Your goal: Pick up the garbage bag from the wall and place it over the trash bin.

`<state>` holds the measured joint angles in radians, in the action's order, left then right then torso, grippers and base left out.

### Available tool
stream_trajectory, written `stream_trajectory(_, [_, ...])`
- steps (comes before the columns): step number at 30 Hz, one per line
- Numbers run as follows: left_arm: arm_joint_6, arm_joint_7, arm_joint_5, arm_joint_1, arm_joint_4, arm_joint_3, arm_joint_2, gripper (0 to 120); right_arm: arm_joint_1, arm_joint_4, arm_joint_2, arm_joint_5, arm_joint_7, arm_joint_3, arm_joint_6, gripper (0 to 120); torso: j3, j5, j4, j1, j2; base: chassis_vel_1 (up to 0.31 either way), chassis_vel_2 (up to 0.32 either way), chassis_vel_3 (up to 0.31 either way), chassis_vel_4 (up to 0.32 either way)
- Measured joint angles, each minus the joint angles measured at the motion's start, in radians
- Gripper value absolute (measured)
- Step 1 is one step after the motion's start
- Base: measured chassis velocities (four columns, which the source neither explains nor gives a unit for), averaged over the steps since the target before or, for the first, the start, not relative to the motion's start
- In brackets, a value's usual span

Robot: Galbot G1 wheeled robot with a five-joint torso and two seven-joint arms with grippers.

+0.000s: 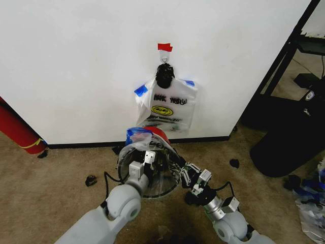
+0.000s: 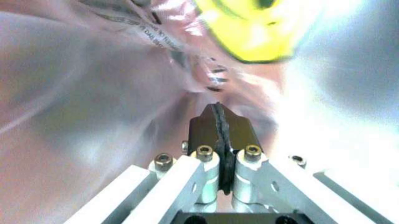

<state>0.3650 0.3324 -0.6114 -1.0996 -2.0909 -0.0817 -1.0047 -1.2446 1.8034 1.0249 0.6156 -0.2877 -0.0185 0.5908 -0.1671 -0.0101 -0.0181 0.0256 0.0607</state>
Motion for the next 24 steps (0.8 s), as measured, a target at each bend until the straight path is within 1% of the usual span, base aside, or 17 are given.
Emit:
stream_trajectory(2, [0.011, -0.021, 0.011, -0.080, -0.091, 0.038, 0.042, 0, 0.015, -0.019, 0.007, 0.047, 0.018, 0.002, -0.020, 1, 0.000, 0.0000, 0.0002, 0.000, 0.000, 0.000, 0.000, 0.000, 0.000])
stream_trajectory(6, [0.031, -0.024, 0.021, -0.173, -0.240, 0.116, 0.073, 0, 0.023, -0.029, 0.013, 0.120, 0.041, 0.002, -0.048, 1, 0.000, 0.0000, 0.0000, 0.000, 0.000, 0.000, 0.000, 0.000, 0.000])
stream_trajectory(7, [0.031, -0.024, 0.021, -0.173, -0.240, 0.116, 0.073, 0, 0.023, -0.029, 0.013, 0.120, 0.041, 0.002, -0.048, 1, 0.000, 0.0000, 0.0000, 0.000, 0.000, 0.000, 0.000, 0.000, 0.000])
stream_trajectory(8, [0.033, -0.023, 0.032, -0.194, -0.268, 0.137, 0.076, 0, 0.023, -0.028, 0.013, 0.139, 0.047, 0.002, -0.056, 1, 0.000, 0.0000, 0.0000, 0.000, 0.000, 0.000, 0.000, 0.000, 0.000])
stream_trajectory(9, [0.030, -0.026, 0.065, -0.224, -0.308, 0.167, 0.082, 0, 0.024, -0.023, 0.013, 0.181, 0.059, 0.002, -0.075, 1, 0.000, 0.0001, 0.0001, 0.000, 0.000, 0.000, 0.000, 0.000, 0.000])
stream_trajectory(10, [0.021, -0.032, 0.095, -0.246, -0.329, 0.185, 0.084, 0, 0.023, -0.016, 0.013, 0.210, 0.069, 0.002, -0.089, 1, 0.000, 0.0001, 0.0000, 0.000, 0.000, 0.000, 0.000, 0.000, 0.000])
stream_trajectory(13, [-0.045, -0.068, 0.225, -0.318, -0.383, 0.253, 0.080, 0, 0.020, 0.025, 0.004, 0.326, 0.127, -0.004, -0.164, 1, 0.000, 0.0000, 0.0000, 0.000, 0.000, 0.000, 0.000, 0.000, 0.000])
stream_trajectory(14, [-0.045, -0.068, 0.225, -0.318, -0.383, 0.253, 0.080, 0, 0.020, 0.025, 0.004, 0.326, 0.127, -0.004, -0.164, 1, 0.000, 0.0000, 0.0000, 0.000, 0.000, 0.000, 0.000, 0.000, 0.000])
stream_trajectory(18, [-0.132, -0.087, 0.336, -0.353, -0.406, 0.339, 0.047, 0, 0.017, 0.081, -0.006, 0.411, 0.201, -0.007, -0.243, 1, 0.000, -0.0001, 0.0001, 0.000, 0.000, 0.000, 0.000, 0.000, 0.000])
stream_trajectory(20, [-0.156, -0.087, 0.358, -0.354, -0.404, 0.368, 0.033, 0, 0.014, 0.099, -0.009, 0.440, 0.227, -0.008, -0.269, 1, 0.000, 0.0000, 0.0000, 0.000, 0.000, 0.000, 0.000, 0.000, 0.000])
stream_trajectory(21, [-0.156, -0.087, 0.358, -0.354, -0.404, 0.368, 0.033, 0, 0.014, 0.099, -0.009, 0.440, 0.227, -0.008, -0.269, 1, 0.000, 0.0000, 0.0000, 0.000, 0.000, 0.000, 0.000, 0.000, 0.000])
stream_trajectory(24, [-0.181, -0.070, 0.387, -0.348, -0.367, 0.405, 0.016, 0, 0.002, 0.124, -0.011, 0.479, 0.256, -0.015, -0.291, 1, 0.000, 0.0000, 0.0001, 0.000, 0.000, 0.000, 0.000, 0.000, 0.000])
